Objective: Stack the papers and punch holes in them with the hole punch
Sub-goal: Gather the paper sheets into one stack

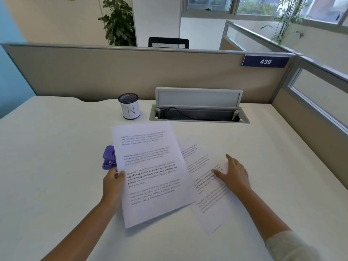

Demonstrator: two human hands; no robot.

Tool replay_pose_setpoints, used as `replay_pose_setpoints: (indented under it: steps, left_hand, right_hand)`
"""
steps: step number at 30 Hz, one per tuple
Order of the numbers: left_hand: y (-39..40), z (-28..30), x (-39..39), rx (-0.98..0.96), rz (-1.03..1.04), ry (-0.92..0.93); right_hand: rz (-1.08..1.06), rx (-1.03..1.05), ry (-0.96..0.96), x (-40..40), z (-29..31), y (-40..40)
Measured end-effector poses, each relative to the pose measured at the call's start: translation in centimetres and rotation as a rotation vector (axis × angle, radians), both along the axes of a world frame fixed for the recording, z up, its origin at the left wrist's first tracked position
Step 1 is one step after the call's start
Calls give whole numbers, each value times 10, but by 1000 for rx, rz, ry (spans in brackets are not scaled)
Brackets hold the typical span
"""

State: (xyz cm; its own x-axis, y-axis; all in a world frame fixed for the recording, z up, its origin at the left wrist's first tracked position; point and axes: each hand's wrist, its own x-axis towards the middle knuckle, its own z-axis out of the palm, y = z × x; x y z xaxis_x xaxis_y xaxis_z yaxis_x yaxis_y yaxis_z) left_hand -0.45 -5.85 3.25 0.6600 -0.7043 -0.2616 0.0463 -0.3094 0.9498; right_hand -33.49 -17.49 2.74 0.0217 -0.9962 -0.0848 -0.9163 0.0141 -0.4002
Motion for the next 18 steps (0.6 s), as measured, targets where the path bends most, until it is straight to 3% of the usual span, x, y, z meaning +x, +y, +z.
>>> replay_pose_setpoints:
  steps: [4,18]
  left_hand:
    - [5,-12,-5,62,-15,14]
    - [4,-16,-12,185,-71,-35]
  right_hand:
    - [50,88,171,12,4,0]
    - [-31,202,319,15,20,-9]
